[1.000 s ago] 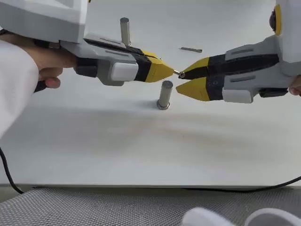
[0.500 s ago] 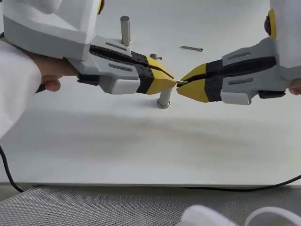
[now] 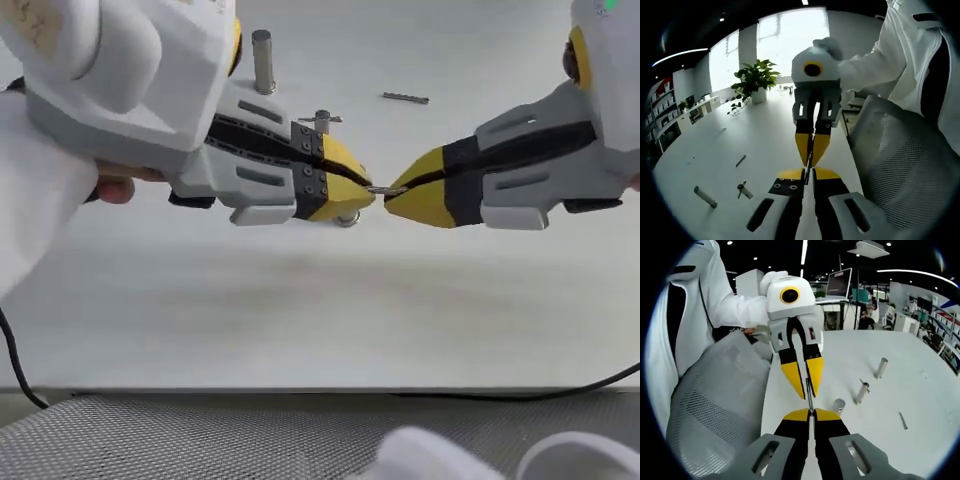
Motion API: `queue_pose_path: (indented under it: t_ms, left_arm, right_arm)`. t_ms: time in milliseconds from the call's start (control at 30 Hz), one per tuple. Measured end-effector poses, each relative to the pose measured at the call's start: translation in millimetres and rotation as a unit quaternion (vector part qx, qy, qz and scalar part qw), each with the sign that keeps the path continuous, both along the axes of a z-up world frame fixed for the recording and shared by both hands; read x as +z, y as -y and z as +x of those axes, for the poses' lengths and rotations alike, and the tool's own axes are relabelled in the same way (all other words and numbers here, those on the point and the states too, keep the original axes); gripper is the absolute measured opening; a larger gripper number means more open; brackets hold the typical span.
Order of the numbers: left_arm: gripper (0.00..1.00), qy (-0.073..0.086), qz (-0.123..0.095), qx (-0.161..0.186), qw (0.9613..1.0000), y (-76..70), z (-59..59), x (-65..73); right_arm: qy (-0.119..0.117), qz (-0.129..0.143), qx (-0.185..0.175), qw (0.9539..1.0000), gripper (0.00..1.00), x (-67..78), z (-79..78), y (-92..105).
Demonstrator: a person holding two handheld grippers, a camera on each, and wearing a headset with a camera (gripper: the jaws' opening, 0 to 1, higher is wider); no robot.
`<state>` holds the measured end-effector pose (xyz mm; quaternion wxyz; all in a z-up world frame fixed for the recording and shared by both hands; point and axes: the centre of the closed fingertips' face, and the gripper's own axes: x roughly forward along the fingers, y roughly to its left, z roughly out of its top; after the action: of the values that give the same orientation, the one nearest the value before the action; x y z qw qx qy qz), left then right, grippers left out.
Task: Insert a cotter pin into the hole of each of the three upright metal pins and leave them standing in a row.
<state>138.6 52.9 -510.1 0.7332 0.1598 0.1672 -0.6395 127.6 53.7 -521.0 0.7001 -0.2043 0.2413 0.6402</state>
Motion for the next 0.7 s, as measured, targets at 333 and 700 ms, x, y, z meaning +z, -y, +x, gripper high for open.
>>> queue_pose_path:
  t_ms: [333,700]
  left_arm:
    - [0.26,0.009,0.029,0.042,0.9987,-5.8,28.6,-14.3]
    - [0.19,-0.004,0.050,0.045,0.9977,-1.5,42.4,-33.1]
  right_arm:
    - [0.030,-0.074,-0.027,0.9964,0.00,-26.1,24.9,27.3]
    - [0.023,-0.109,-0.032,0.9932,0.00,-44.4,38.7,38.0]
